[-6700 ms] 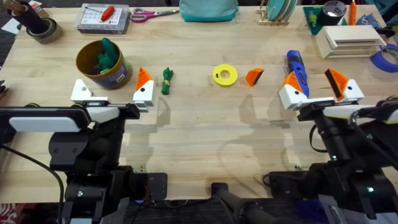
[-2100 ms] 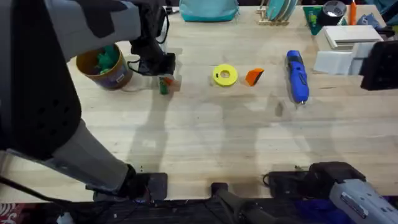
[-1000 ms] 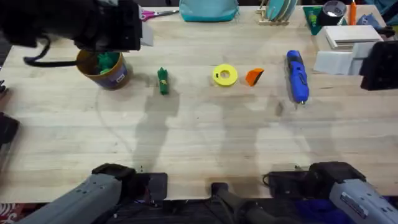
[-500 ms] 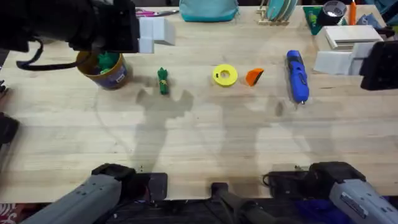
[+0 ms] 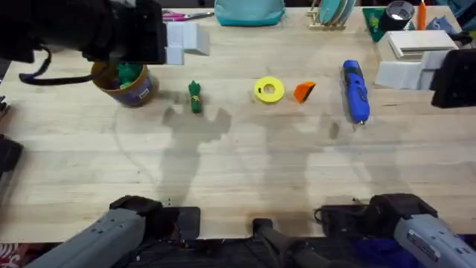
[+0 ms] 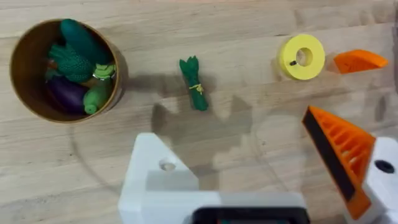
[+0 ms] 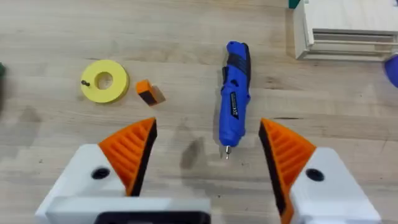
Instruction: Pick up the gripper from the table and insert it into the empty holder that is missing its gripper. Then pick up a screw, insert it into the mounting hole, and use the screwdriver to tighten it. Finally, clean up the table by picking up the vegetable and placing it into the bucket.
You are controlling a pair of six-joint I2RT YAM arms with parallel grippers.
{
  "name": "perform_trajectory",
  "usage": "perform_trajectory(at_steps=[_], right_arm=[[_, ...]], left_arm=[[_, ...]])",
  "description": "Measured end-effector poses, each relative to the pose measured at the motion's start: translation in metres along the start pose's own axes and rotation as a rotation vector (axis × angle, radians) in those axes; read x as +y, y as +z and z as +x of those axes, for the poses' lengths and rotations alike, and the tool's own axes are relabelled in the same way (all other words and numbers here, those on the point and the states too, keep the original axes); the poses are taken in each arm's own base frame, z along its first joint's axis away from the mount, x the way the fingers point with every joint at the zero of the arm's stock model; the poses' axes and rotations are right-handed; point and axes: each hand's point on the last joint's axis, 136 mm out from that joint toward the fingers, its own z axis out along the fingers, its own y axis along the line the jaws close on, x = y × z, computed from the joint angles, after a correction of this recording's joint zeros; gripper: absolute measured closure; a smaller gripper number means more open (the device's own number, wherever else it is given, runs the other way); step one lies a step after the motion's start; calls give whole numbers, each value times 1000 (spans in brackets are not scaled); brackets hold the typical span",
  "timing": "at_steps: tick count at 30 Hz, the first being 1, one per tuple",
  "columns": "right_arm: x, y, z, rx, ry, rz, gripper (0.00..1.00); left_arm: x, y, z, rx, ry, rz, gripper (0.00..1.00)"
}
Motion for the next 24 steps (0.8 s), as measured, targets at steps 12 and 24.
perform_trajectory(at_steps=[12, 24], right_arm=[[0, 0, 0, 0, 0, 0, 4], [0, 0, 0, 0, 0, 0, 4]], left_arm=[[4, -1, -26, -109, 7, -30, 15], [17, -15, -73, -352, 79, -131, 15]])
